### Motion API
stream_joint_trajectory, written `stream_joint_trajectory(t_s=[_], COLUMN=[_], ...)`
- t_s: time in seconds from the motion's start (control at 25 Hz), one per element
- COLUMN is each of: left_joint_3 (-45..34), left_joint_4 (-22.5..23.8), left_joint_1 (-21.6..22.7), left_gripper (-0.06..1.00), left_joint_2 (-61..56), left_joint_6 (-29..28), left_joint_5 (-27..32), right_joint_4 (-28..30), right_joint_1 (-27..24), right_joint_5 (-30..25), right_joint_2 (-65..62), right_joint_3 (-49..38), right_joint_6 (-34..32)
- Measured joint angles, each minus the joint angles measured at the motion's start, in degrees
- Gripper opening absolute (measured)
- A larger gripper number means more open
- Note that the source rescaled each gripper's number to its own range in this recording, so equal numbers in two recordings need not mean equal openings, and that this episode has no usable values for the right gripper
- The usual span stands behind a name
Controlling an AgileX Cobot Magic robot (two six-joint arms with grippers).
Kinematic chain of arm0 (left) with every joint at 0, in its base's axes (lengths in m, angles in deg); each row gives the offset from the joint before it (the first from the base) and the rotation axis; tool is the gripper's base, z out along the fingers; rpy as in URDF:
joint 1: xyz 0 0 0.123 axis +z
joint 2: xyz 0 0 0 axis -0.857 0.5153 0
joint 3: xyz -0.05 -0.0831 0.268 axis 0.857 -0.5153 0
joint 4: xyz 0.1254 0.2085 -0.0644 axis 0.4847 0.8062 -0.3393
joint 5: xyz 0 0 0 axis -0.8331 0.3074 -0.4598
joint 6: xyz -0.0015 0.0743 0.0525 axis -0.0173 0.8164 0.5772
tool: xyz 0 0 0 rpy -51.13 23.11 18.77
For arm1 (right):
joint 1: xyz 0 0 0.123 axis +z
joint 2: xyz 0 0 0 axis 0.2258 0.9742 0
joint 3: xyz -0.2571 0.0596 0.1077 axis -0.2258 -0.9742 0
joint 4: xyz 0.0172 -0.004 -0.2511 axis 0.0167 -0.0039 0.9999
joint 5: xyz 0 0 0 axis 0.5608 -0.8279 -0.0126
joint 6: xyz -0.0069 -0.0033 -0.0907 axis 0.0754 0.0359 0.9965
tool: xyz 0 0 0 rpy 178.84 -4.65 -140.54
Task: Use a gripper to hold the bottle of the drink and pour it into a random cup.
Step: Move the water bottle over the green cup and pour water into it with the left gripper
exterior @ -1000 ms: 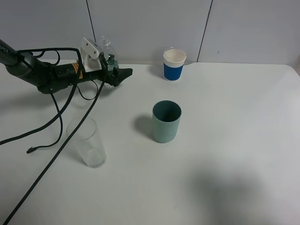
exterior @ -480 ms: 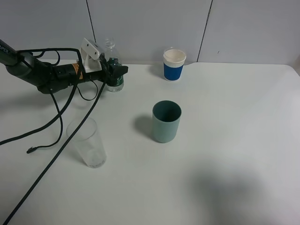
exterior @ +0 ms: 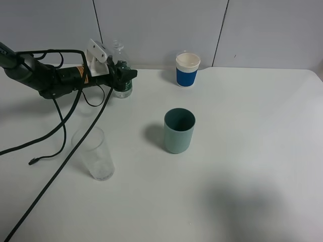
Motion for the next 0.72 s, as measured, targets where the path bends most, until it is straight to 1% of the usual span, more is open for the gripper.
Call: stream_joint_trajectory(t_s=[0.16,0.4,0.6,0.72], left_joint_3=[-0.05,-0.05,-0.05,-0.1], left_joint_4=[1.51,2.2,2.2,2.2], left_joint_1=[0.0,0.0,0.0,-0.39], left_gripper=[0.05,0.05,0.05,0.05], left_joint_2=[-2.45,-6.5,-10.2,-12.14], left_joint_6=[-2.2,-5.94,-6.5,-6.38], left_joint_5=[1.6,9.28,14.24,14.82], right_joint_4=[0.0,0.0,0.0,0.0], right_joint_1=[0.0,0.0,0.0,0.0], right_joint_5=[0.0,0.0,0.0,0.0], right_joint_2=[0.0,0.0,0.0,0.0], right_joint_3=[0.0,0.0,0.0,0.0], right_joint_6=[0.0,0.0,0.0,0.0])
